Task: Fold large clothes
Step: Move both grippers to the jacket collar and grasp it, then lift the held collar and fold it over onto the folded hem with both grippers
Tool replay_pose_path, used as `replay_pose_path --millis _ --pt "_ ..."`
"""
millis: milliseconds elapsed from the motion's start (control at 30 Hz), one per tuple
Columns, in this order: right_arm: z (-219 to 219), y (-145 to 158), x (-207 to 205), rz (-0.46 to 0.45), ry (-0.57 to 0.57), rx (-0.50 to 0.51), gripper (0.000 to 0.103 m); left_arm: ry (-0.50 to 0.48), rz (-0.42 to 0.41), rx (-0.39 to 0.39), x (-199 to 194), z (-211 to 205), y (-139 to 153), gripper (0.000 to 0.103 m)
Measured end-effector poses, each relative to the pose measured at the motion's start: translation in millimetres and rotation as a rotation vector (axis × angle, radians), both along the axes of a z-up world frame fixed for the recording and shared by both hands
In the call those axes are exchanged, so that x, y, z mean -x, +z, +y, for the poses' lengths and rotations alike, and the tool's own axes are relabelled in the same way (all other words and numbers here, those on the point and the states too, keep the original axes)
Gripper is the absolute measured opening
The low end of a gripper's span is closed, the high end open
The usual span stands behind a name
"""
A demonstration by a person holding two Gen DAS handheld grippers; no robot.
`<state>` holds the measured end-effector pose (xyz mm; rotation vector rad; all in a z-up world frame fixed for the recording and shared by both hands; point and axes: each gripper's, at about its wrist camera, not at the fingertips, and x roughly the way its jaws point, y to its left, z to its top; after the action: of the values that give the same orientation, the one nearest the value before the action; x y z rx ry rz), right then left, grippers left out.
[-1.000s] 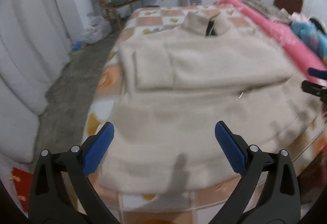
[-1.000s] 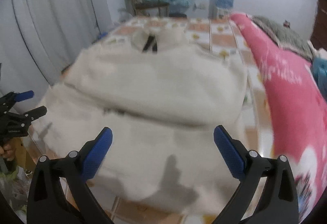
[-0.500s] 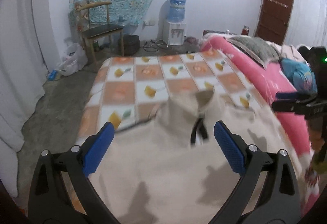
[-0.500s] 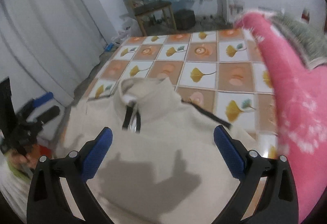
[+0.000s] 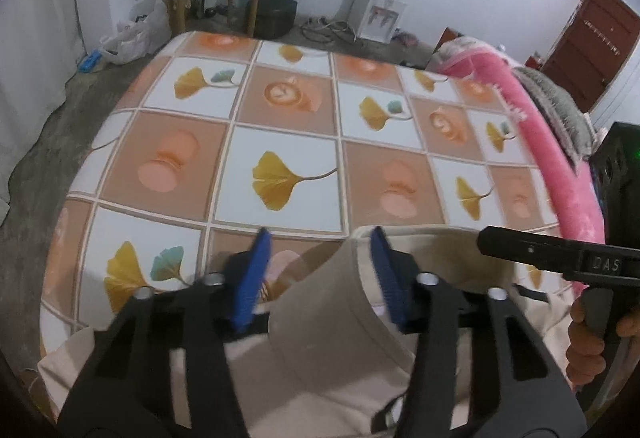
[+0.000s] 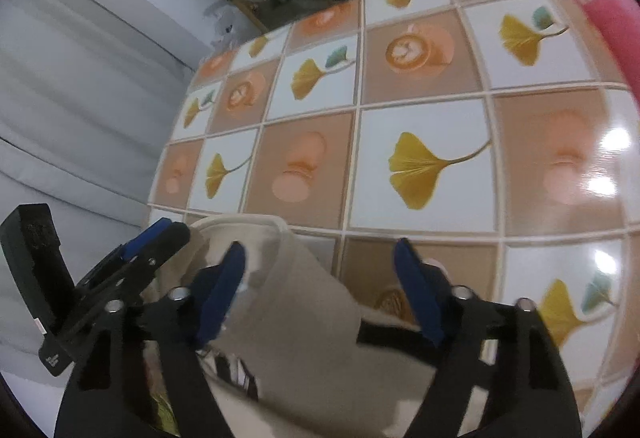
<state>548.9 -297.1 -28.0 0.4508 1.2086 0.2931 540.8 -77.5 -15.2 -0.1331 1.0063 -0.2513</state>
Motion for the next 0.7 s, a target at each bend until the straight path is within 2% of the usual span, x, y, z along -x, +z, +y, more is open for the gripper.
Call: replay_pose_path --millis 33,67,133,300,467,600,700 --pt "2.7 -3.6 -1.8 0.007 0.011 -0.001 0.051 -0.012 0.004 0.005 -0.4 -2.0 -3.5 0.028" --pt "4.2 -4.9 -1.7 0.007 0.020 -0.006 0.045 -0.025 0.001 0.013 -0.6 -3.6 -4.1 0.024" --pt "8.7 -1.2 2.1 -0.012 0.044 -0.020 0.017 -0.060 -0.027 0.008 5.8 -8.8 -0.1 0.008" --pt "22.0 36.0 35.0 -0.133 0.130 0.060 0.014 -0.134 -0.106 -0.041 34.7 -16.7 26.7 0.006" --pt "29.8 66.2 93.4 -0.220 0.205 0.152 0.014 -0.220 -0.168 -0.070 90.6 -11.8 61.7 0.005" --pt "36.5 68.1 145.4 -0.265 0.273 0.213 0.014 -0.293 -0.192 -0.133 143.3 -7.5 72.9 0.005" --pt "43.4 51.7 177.2 -0.253 0.317 0.260 0.014 -0.325 -0.154 -0.171 176.8 -1.6 63.7 0.007"
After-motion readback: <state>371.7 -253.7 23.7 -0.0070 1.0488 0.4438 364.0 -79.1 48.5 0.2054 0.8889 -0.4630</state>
